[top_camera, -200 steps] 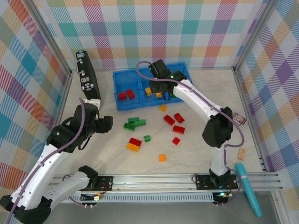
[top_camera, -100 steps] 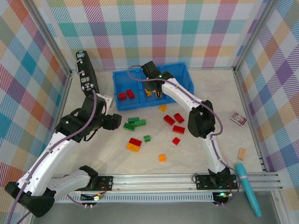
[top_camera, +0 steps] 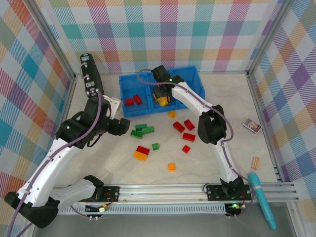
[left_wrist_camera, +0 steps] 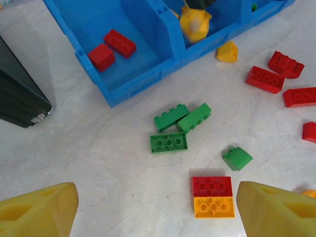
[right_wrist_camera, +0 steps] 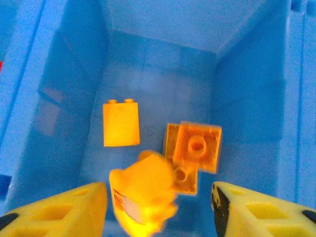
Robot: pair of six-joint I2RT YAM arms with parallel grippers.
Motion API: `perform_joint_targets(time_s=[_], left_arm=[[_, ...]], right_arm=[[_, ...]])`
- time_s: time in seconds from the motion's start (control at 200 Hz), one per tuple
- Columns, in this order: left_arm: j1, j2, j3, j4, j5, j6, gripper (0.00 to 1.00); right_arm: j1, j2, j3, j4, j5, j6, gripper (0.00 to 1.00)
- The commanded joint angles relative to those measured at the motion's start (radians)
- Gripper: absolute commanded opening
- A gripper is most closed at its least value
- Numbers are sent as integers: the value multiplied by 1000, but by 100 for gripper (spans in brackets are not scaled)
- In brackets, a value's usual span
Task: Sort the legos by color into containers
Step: Place the lego in the container, then pick up the lego from the center of the table.
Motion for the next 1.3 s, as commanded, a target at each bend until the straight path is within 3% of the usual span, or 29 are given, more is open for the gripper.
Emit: perform_joint_targets(time_s=[0.0, 0.165, 0.56, 0.64, 0.65, 0.77, 1.01, 1.295], left_arm=[[8, -32, 36, -28, -18, 22, 84], [8, -47, 37, -31, -12, 21, 84], [8, -69, 35, -21, -7, 18, 86], [8, -65, 38, -11, -12, 16, 91], [8, -66, 38, -9, -8, 16, 97], [8, -90, 30, 29, 25, 22, 100], [8, -85, 36, 44, -20, 2, 100], [8, -6, 79, 13, -64, -41, 100]], right_arm=[[2, -100, -4, -57, -46, 40, 64], [20, -205, -135, -79, -85, 106, 67], [151, -520, -682, 11, -224, 349, 74], [178, -545, -747, 29, -244, 376, 76], [183, -547, -754, 31, -247, 377, 76], [221, -552, -821, 47, -274, 394, 79], [270, -523, -868, 69, -334, 400, 84], [307, -477, -856, 66, -361, 410, 83]])
